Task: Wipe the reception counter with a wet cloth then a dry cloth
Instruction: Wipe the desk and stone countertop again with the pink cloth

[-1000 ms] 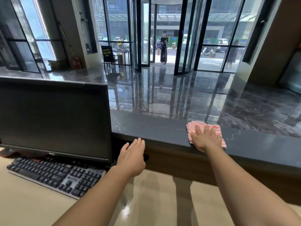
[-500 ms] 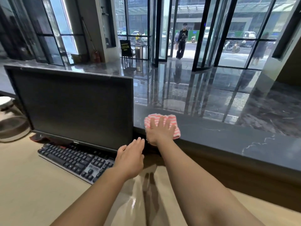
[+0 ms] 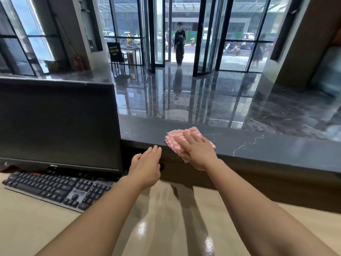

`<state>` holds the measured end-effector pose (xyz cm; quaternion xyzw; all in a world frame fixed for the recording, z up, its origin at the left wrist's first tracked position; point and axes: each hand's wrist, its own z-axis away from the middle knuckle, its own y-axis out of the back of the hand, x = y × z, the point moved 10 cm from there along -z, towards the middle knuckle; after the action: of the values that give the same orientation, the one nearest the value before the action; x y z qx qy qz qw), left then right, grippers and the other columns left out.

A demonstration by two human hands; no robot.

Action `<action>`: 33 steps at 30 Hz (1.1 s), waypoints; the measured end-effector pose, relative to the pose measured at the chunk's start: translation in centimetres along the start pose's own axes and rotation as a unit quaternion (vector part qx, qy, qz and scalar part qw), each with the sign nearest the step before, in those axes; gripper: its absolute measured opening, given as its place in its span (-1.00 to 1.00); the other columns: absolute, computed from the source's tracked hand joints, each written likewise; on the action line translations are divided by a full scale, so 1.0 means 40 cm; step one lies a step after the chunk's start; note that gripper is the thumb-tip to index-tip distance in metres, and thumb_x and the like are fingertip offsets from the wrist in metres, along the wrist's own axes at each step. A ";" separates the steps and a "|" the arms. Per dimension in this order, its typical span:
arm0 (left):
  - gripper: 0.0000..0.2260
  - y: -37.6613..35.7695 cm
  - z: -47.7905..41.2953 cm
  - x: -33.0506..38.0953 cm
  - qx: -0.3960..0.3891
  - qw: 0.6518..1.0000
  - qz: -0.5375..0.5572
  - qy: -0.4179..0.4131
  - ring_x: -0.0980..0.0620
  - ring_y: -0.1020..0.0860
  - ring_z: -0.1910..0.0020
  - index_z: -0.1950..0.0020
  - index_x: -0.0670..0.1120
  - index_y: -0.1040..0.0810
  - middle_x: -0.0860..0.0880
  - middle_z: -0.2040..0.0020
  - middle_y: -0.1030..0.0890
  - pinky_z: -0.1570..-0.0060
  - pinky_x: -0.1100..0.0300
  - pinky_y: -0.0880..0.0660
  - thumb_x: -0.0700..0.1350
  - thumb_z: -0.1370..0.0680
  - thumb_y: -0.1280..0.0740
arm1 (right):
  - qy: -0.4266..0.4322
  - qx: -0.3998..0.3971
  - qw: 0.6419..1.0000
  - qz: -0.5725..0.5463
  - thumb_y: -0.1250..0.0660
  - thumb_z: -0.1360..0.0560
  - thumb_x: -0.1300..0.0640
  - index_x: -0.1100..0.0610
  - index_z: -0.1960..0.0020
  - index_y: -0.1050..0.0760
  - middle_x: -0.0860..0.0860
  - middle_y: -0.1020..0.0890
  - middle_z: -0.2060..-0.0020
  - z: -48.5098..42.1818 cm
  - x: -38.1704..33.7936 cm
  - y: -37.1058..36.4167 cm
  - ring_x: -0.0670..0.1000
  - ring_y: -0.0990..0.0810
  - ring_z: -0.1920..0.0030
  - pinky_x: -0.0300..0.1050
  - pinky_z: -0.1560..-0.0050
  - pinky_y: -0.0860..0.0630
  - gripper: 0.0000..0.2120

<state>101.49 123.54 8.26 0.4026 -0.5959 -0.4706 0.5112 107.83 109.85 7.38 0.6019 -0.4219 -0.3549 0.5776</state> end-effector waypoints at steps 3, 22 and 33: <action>-0.49 -0.023 -0.022 0.083 -0.014 0.999 -0.005 -0.031 0.07 0.02 -0.56 -0.58 -0.04 -0.02 0.02 -0.59 -0.03 -0.49 0.02 -0.05 -0.12 -0.65 -0.10 | -0.036 0.001 0.999 0.001 -0.02 -0.66 -0.13 -0.21 -0.57 0.14 -0.03 0.08 -0.59 0.086 0.110 0.002 0.08 0.08 -0.57 0.10 -0.51 0.02 -0.45; -0.50 -0.063 -0.054 0.315 -0.036 0.988 0.011 -0.151 0.06 0.02 -0.56 -0.58 -0.01 -0.03 0.04 -0.58 -0.05 -0.51 0.00 -0.01 -0.12 -0.66 -0.11 | -0.271 0.010 0.961 -0.043 -0.07 -0.66 -0.07 -0.20 -0.57 0.08 0.00 0.10 -0.59 0.304 0.384 -0.015 0.11 0.17 -0.57 0.13 -0.51 0.18 -0.46; -0.55 -0.072 -0.035 0.457 -0.004 0.984 0.027 -0.175 0.05 -0.18 -0.51 -0.50 0.05 -0.18 0.06 -0.52 -0.23 -0.47 -0.01 -0.08 -0.13 -0.62 -0.18 | -0.131 0.016 0.991 -0.024 -0.16 -0.65 0.07 -0.18 -0.57 0.09 0.00 0.05 -0.59 0.226 0.309 -0.020 0.11 0.09 -0.58 0.08 -0.52 0.12 -0.39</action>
<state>100.05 105.10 9.72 0.2960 -0.6850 -0.5220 0.4131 104.50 94.91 6.59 0.5692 -0.4848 -0.4381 0.4990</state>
